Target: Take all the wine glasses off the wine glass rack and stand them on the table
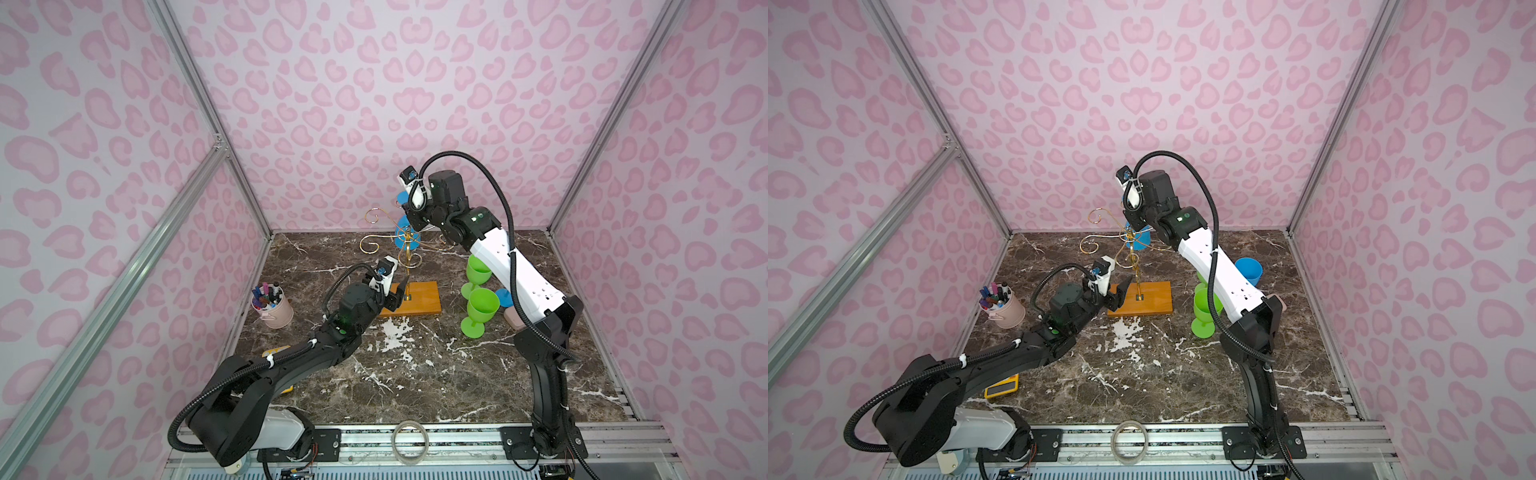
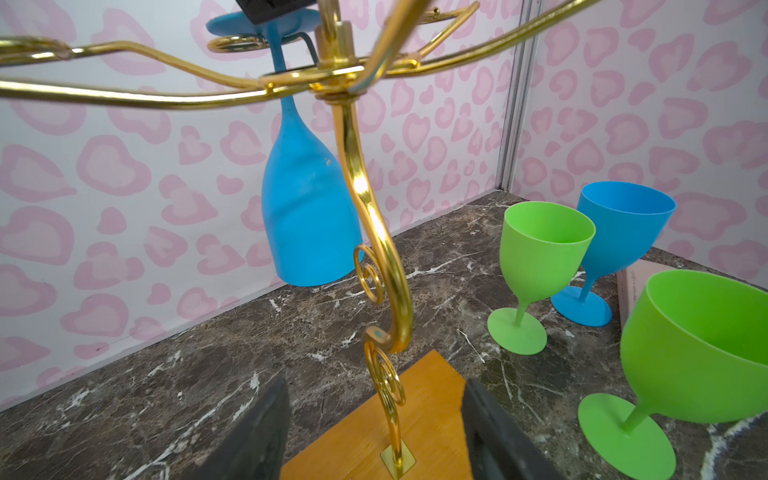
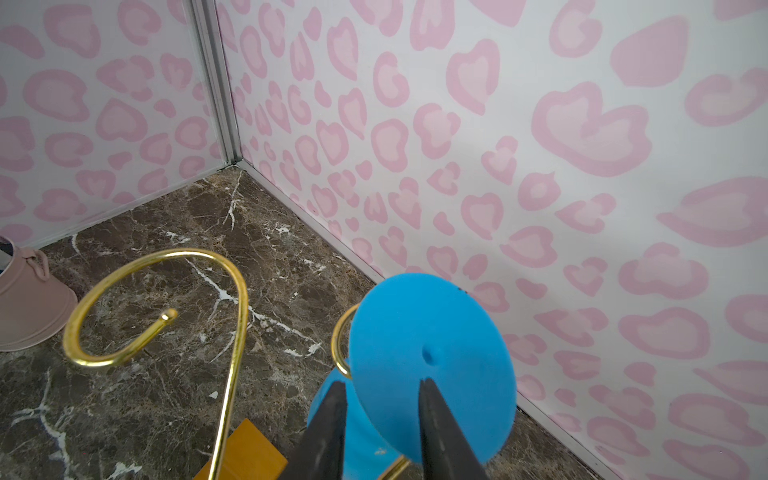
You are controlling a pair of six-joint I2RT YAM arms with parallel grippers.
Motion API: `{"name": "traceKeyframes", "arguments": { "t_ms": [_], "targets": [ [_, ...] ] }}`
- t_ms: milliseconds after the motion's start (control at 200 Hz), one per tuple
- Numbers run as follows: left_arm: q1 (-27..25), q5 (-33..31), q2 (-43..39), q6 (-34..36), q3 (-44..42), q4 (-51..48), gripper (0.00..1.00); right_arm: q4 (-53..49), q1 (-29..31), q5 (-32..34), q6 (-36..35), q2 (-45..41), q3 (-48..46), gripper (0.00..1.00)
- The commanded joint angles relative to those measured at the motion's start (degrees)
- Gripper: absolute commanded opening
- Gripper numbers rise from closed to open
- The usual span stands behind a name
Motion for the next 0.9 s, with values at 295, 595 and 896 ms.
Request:
{"name": "traceKeyframes", "arguments": {
  "t_ms": [295, 595, 896],
  "targets": [
    [0.1, -0.4, -0.5, 0.3, 0.9, -0.3, 0.67, 1.7, 0.1, 1.1, 0.6, 2.9, 3.2, 0.73],
    [0.1, -0.4, -0.7, 0.2, 0.8, -0.2, 0.67, 0.5, 0.0, 1.1, 0.8, 4.9, 6.0, 0.47],
    [0.0, -0.4, -0.1, 0.1, 0.9, -0.1, 0.67, 0.4, 0.1, 1.2, 0.6, 4.3, 5.9, 0.36]
  ]
}}
